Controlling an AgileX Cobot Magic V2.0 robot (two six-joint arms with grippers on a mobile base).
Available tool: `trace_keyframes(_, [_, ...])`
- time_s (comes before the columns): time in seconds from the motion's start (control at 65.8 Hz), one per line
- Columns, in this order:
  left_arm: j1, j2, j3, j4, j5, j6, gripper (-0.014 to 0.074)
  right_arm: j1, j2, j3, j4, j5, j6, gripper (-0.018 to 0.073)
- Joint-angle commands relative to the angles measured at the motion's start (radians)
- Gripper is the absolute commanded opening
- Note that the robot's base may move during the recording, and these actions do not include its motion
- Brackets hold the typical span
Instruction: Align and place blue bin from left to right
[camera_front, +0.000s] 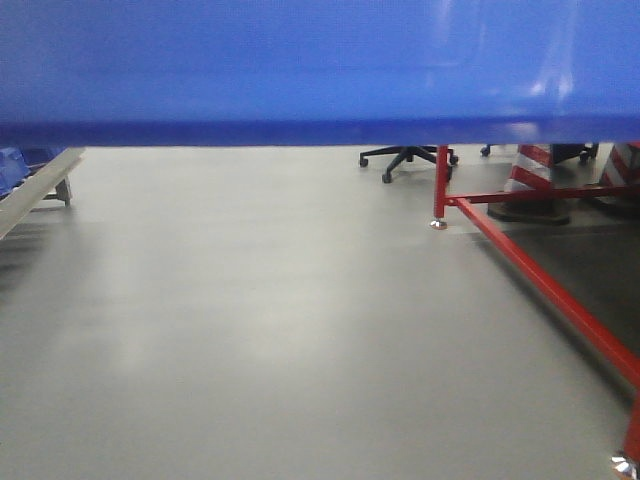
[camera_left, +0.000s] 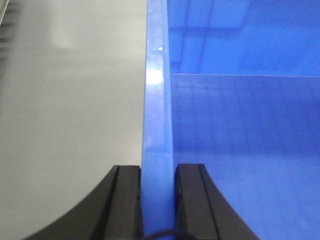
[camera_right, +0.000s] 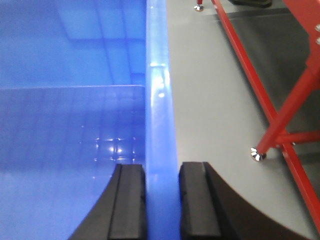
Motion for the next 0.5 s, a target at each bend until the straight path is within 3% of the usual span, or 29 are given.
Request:
trace_keyframes(0.0, [-0.012,-0.002,-0.011,-0.009,-0.164,-0.006,-0.0111,0.009,-0.002,-0.010,-0.022,-0.231,0.005,-0.0079])
trace_keyframes(0.486, [-0.012,-0.002,-0.011,-0.009,-0.164,-0.006,-0.0111,0.009,-0.002,-0.010,-0.022,-0.231,0.005,-0.0079])
